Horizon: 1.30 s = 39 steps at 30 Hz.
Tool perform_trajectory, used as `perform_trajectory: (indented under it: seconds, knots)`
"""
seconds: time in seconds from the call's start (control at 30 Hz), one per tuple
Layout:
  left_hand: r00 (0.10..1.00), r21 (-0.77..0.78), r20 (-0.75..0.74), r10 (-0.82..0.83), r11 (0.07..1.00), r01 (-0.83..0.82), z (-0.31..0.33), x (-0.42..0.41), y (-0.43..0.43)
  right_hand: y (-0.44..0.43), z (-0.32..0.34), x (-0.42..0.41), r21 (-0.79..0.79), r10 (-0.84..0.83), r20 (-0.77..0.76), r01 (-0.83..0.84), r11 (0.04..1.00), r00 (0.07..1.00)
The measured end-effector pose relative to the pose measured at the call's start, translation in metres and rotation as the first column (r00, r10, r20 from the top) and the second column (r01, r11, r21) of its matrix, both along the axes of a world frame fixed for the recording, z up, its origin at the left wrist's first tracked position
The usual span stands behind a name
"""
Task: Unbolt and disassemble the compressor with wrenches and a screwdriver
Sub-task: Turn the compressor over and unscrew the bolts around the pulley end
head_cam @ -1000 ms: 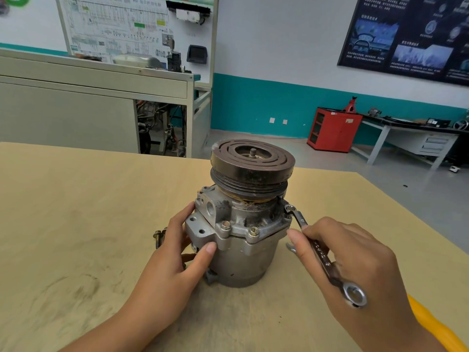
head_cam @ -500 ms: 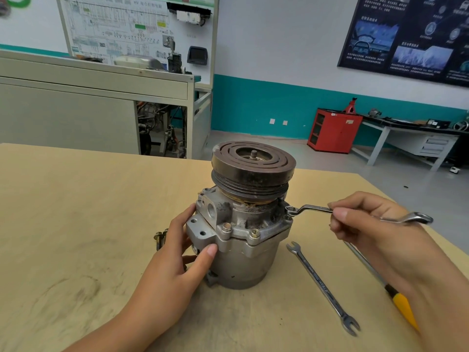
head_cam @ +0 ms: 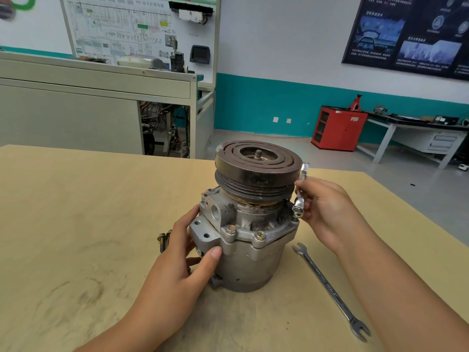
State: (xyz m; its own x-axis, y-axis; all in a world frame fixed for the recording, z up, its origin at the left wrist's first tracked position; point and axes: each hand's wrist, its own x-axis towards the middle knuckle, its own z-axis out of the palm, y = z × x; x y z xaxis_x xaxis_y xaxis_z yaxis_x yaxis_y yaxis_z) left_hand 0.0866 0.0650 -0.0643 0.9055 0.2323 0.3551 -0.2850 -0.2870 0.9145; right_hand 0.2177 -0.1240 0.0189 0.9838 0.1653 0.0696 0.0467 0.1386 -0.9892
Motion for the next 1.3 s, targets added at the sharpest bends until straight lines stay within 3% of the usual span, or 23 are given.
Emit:
perform_trajectory:
  seconds: [0.13, 0.2, 0.37, 0.5, 0.57, 0.73, 0.9, 1.1, 1.3]
  knots:
    - [1.000, 0.003, 0.001, -0.002, 1.000, 0.002, 0.000, 0.000, 0.000, 0.013, 0.003, 0.001, -0.139, -0.002, 0.119, 0.019, 0.990, 0.993]
    - [1.000, 0.004, 0.002, -0.003, 1.000, 0.003, 0.001, 0.000, 0.000, 0.014, 0.006, 0.001, -0.112, -0.039, 0.137, 0.054, 0.992, 0.990]
    - [1.000, 0.005, 0.000, 0.001, 1.000, -0.001, 0.000, 0.000, 0.001, 0.000, 0.005, -0.001, 0.139, -0.159, 0.071, 0.148, 0.979, 0.985]
    - [1.000, 0.007, -0.001, -0.001, 1.000, 0.001, 0.000, 0.000, 0.001, -0.013, 0.008, -0.010, 0.394, -0.182, -0.013, 0.172, 0.903, 0.983]
    - [1.000, 0.004, 0.001, -0.003, 1.000, 0.003, 0.000, 0.000, 0.001, -0.022, 0.011, -0.021, 0.448, -0.188, 0.024, 0.157, 0.880, 0.982]
    - [1.000, 0.002, -0.002, -0.005, 1.000, 0.005, 0.001, 0.000, 0.000, -0.038, 0.004, -0.055, 0.259, -0.229, 0.268, 0.159, 0.953, 0.936]
    - [1.000, 0.007, -0.011, 0.002, 1.000, -0.002, 0.001, -0.001, 0.000, -0.036, -0.007, -0.082, 0.017, -0.245, 0.552, 0.283, 0.959, 0.797]
    - [1.000, 0.015, -0.010, 0.000, 1.000, 0.000, 0.002, -0.001, 0.000, -0.030, -0.016, -0.093, -0.140, -0.163, 0.746, 0.393, 0.909, 0.645]
    - [1.000, 0.018, -0.002, 0.009, 1.000, -0.009, 0.004, -0.002, -0.001, -0.028, -0.025, -0.102, -0.301, 0.046, 0.915, 0.601, 0.740, 0.401]
